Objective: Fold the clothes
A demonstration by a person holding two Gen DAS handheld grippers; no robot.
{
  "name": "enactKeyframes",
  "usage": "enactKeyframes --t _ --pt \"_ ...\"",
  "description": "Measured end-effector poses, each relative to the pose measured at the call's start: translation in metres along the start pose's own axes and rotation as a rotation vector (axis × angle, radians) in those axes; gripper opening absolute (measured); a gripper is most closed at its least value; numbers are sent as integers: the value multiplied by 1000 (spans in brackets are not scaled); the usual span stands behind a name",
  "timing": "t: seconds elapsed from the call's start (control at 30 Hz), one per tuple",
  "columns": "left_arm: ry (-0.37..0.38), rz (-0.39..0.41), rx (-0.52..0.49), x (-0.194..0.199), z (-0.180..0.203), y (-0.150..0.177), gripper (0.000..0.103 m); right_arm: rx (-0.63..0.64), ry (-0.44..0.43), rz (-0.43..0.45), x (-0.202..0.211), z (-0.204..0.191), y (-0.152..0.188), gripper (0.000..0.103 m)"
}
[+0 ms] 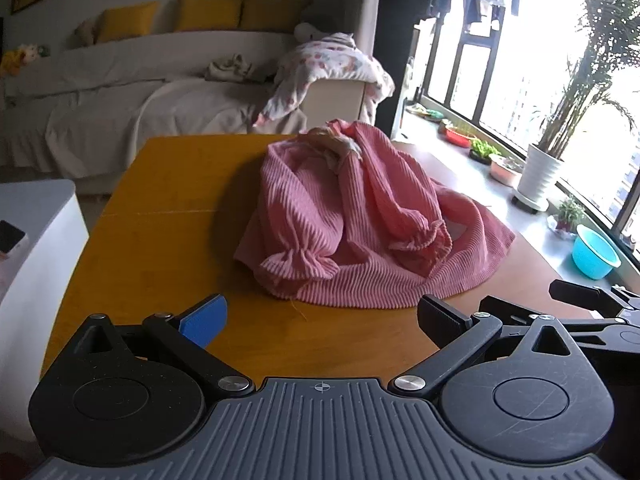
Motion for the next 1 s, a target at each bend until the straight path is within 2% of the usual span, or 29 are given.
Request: enactKeyframes --t 0.1,0.2,1.0 --pt "0 14 -16 1 1 1 103 5 5 6 0 -1 0 103" --pt "-4 -19 -7 -2 2 -2 103 9 11 12 0 -2 -1 103" --pt "5 -34 24 -4 -1 -3 103 38 -3 -1 -2 -9 1 103"
Point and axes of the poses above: each gripper's, at about its wrist camera, not at the fingertips, and x roughly against the way its jaws point, z to its right, y to its underside, the point moved 1 cm from there along -x, roughly the way its jaws point, and after that the axes turned 15 degrees about x, right-handed, at the moved point
